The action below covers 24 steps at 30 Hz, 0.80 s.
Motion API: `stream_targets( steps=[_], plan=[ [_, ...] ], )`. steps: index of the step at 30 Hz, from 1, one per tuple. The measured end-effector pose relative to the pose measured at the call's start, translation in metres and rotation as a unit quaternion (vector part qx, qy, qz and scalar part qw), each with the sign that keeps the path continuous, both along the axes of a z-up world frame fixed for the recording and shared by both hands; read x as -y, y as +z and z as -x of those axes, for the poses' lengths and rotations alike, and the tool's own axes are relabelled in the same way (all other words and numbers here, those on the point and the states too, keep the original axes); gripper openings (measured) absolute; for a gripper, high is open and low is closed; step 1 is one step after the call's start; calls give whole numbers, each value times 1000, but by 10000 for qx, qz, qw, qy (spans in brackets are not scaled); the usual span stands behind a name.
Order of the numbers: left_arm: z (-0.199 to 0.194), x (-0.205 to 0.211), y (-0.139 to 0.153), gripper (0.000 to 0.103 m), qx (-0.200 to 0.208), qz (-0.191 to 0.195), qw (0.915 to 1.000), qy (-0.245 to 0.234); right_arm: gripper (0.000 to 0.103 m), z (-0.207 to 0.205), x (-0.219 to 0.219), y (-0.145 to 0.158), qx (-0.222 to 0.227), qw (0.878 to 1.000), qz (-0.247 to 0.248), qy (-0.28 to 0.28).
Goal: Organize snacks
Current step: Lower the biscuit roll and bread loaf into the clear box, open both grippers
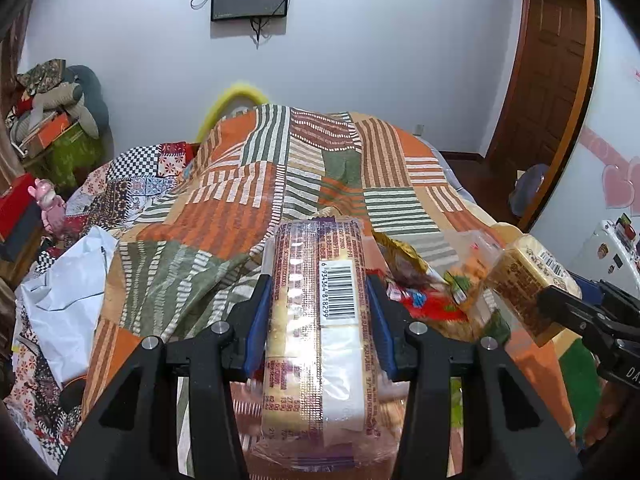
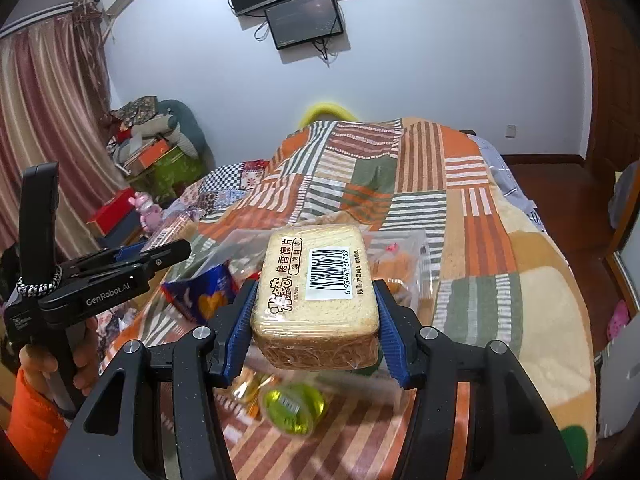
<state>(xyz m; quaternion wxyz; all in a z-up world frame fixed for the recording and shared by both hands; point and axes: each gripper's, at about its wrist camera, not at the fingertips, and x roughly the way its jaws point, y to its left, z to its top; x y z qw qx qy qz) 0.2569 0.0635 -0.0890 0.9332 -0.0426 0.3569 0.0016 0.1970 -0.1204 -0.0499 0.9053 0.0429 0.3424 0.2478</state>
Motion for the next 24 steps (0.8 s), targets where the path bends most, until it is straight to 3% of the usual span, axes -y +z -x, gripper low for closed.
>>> stream_targets(
  steps=[14,24],
  plan=[
    [-57,-8,-31,45,-510,242,9984,-44,52,-45,-23,-19,-298,9994,147,-26],
    [-68,-11,-49,46,-742,236,9969,66,52,-50,-37,-30,-355,9982,479,52]
  ],
)
